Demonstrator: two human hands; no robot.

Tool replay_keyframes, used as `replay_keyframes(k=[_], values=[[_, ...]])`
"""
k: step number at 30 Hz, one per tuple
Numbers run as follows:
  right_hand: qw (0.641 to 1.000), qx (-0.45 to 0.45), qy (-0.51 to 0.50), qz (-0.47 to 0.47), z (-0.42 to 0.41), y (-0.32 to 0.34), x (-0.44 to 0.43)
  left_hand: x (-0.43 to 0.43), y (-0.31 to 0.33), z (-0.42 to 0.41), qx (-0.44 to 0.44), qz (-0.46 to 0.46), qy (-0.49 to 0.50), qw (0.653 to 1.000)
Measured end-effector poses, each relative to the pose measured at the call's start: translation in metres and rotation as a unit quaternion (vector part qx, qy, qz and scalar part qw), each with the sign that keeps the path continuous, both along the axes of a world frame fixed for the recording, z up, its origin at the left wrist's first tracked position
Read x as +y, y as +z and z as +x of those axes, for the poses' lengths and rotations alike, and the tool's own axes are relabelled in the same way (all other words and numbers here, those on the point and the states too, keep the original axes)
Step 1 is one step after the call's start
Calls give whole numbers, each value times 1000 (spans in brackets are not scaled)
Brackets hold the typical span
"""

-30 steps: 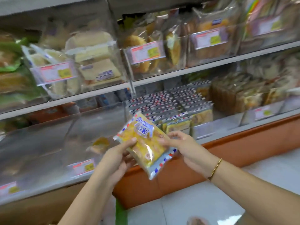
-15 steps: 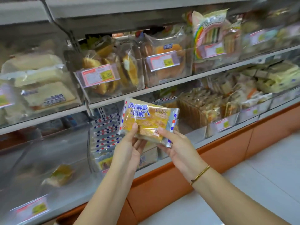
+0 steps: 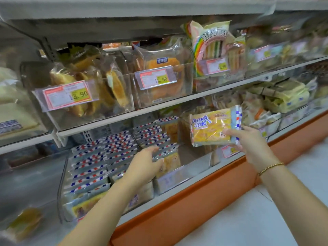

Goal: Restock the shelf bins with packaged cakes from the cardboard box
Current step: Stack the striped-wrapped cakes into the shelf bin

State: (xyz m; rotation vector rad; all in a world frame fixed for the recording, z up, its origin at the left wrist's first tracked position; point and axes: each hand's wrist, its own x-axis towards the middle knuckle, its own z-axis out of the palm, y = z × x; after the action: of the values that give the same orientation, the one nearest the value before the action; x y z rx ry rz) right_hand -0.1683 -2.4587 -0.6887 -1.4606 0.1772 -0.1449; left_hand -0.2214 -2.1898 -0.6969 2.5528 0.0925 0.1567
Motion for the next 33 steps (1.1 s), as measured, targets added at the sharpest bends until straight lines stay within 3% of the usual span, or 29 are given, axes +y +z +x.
replay_keyframes(k=[3,7,16,22,26,30,33], values=[[985,2,11,-173,28,9,-5,-2,-5,26,8,125,-38,991],[935,-7,37,-353,65,25,3,7,-6,58,91,202,-54,974],[785,-26,148,-601,149,23,60,17,-9,86,177,249,-53,951],[720,-71,195,-663,185,27,97,28,-11,89,191,246,-54,949],[693,-106,236,-673,197,22,110,36,-9,90,192,195,-65,960],[677,-129,261,-676,207,4,130,42,-5,87,193,176,-68,963],[676,-153,217,-688,215,-17,145,43,-2,85,192,173,-72,963]])
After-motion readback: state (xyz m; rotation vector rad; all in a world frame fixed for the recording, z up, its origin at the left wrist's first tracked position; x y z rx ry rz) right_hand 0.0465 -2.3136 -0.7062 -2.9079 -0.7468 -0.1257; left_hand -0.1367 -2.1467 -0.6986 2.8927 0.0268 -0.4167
